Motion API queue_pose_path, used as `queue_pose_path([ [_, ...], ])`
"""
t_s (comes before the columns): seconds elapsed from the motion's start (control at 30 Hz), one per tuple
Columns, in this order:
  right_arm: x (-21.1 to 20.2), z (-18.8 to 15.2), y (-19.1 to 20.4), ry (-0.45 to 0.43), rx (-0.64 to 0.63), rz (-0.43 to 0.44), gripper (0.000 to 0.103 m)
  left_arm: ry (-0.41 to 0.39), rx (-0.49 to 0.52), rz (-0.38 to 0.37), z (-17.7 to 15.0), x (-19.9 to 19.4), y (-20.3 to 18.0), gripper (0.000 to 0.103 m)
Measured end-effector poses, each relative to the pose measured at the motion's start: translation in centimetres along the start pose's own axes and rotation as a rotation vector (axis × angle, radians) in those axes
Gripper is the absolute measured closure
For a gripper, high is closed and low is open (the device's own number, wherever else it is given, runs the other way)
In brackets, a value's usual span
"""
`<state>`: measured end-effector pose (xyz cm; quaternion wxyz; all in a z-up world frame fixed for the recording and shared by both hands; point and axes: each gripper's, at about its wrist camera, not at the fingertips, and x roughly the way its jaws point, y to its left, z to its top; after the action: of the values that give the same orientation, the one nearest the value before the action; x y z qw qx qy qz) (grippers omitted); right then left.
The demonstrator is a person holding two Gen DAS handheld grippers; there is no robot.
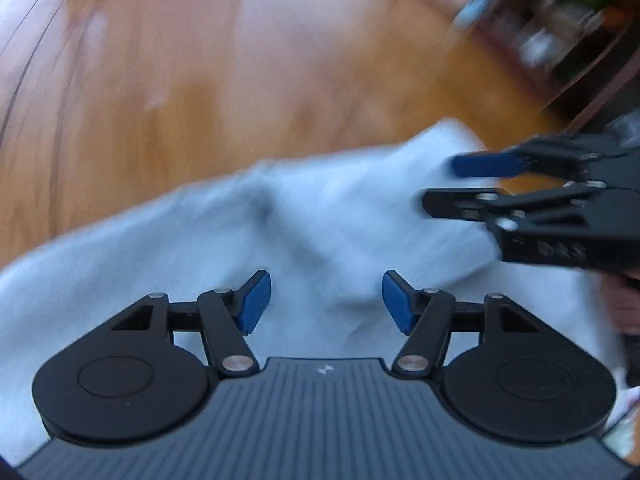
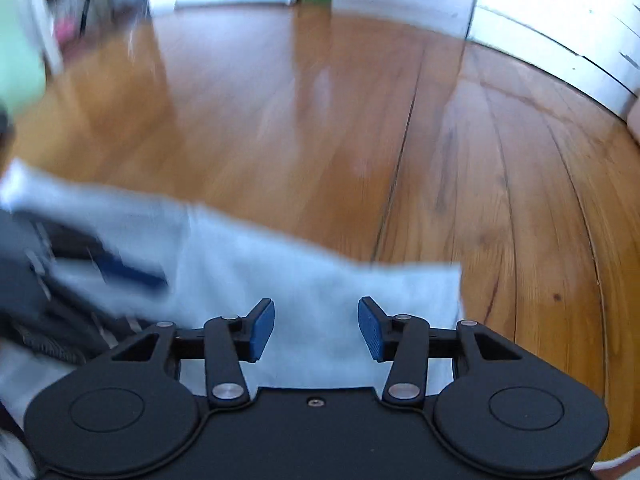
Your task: Fold clothes
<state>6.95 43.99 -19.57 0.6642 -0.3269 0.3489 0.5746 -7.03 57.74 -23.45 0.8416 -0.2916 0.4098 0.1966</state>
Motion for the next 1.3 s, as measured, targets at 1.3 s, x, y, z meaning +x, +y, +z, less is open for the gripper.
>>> queue_pose_path([
  [1.3, -1.7, -5.3, 30.2, -0.135, -0.604, 0.419, 0.034, -0.275, -1.427, 0.047, -26.9, -24.2, 20.8, 0.010],
])
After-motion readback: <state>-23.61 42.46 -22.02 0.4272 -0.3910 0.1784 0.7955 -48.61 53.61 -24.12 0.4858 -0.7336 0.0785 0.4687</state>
